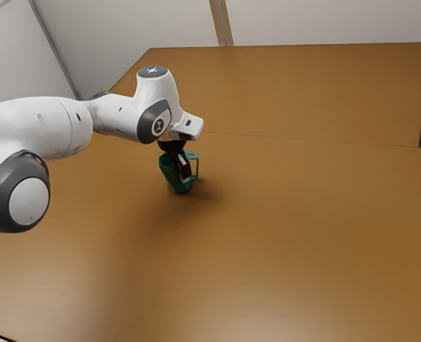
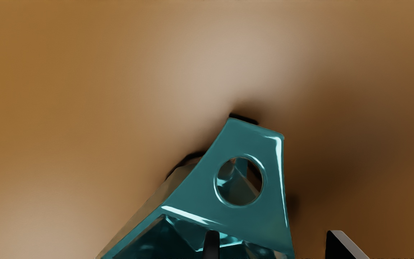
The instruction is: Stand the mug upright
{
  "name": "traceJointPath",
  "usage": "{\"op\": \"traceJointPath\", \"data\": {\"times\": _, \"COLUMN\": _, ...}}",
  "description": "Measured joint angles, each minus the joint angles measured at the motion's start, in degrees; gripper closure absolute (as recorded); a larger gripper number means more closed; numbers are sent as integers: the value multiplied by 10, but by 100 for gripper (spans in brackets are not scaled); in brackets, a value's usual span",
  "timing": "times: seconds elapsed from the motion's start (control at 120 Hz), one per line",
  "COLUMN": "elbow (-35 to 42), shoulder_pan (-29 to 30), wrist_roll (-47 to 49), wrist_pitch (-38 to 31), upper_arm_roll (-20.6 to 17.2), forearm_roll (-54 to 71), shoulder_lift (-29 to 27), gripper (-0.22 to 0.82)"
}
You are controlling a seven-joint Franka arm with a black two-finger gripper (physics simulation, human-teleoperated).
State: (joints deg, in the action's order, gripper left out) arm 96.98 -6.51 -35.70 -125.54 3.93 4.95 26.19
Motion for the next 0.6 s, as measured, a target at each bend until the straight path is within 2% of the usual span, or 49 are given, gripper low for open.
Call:
{"op": "traceJointPath", "data": {"times": 0.133, "elbow": 1, "shoulder_pan": -5, "wrist_roll": -1, "wrist_pitch": 3, "upper_arm_roll": 1, "forearm_roll": 1, "shoulder_lift": -22, "gripper": 18}}
{"op": "traceJointPath", "data": {"times": 0.3, "elbow": 5, "shoulder_pan": -19, "wrist_roll": 14, "wrist_pitch": 27, "upper_arm_roll": 4, "forearm_roll": -4, "shoulder_lift": -105, "gripper": 8}}
{"op": "traceJointPath", "data": {"times": 0.442, "elbow": -7, "shoulder_pan": -41, "wrist_roll": 58, "wrist_pitch": 99, "upper_arm_roll": 35, "forearm_roll": -4, "shoulder_lift": -188, "gripper": 4}}
{"op": "traceJointPath", "data": {"times": 0.6, "elbow": -63, "shoulder_pan": -49, "wrist_roll": 101, "wrist_pitch": 202, "upper_arm_roll": 48, "forearm_roll": 2, "shoulder_lift": -222, "gripper": 2}}
